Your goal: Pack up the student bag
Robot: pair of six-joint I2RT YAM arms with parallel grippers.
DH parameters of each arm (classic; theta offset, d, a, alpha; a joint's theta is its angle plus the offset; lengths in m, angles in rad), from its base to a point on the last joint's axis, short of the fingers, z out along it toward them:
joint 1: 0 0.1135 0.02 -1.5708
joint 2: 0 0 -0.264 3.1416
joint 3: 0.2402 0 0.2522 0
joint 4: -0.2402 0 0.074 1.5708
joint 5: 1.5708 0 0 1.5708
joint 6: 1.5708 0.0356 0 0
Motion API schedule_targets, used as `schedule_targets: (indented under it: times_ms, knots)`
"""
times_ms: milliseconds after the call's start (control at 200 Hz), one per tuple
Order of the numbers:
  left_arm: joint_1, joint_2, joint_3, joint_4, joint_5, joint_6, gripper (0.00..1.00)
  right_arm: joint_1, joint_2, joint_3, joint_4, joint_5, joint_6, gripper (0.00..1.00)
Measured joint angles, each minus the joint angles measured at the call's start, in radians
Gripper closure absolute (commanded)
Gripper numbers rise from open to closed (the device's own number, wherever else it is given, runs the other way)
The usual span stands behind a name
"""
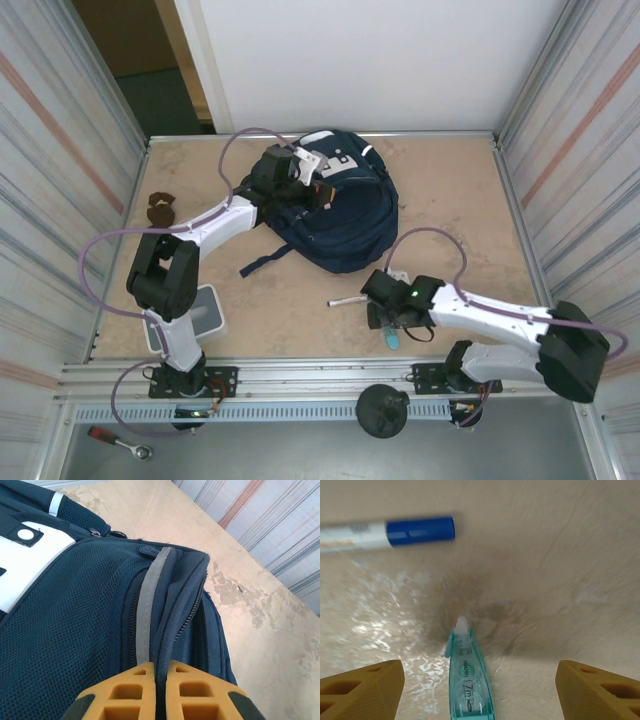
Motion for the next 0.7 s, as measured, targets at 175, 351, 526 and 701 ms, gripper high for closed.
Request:
schedule_targets:
  times_ms: [175,351,526,701]
  knots:
    - [0.0,0.0,-0.006,0.002,0.0,-0.007,1.0,0.039,0.097,0.0,0.014,0.013,0.012,0.48]
    - [0.0,0.0,-0.006,0.002,0.0,-0.013,1.0,0.043,0.124,0.0,0.04,0.01,0.025,0.6]
    - [0.0,0.0,-0.009,0.002,0.0,-0.013,1.0,0.042,0.139,0.002,0.065,-0.005,0.019,0.69]
    - [0.0,0.0,-0.016,0.002,0.0,-0.013,1.0,0.037,0.14,0.013,0.065,-0.007,-0.004,0.76]
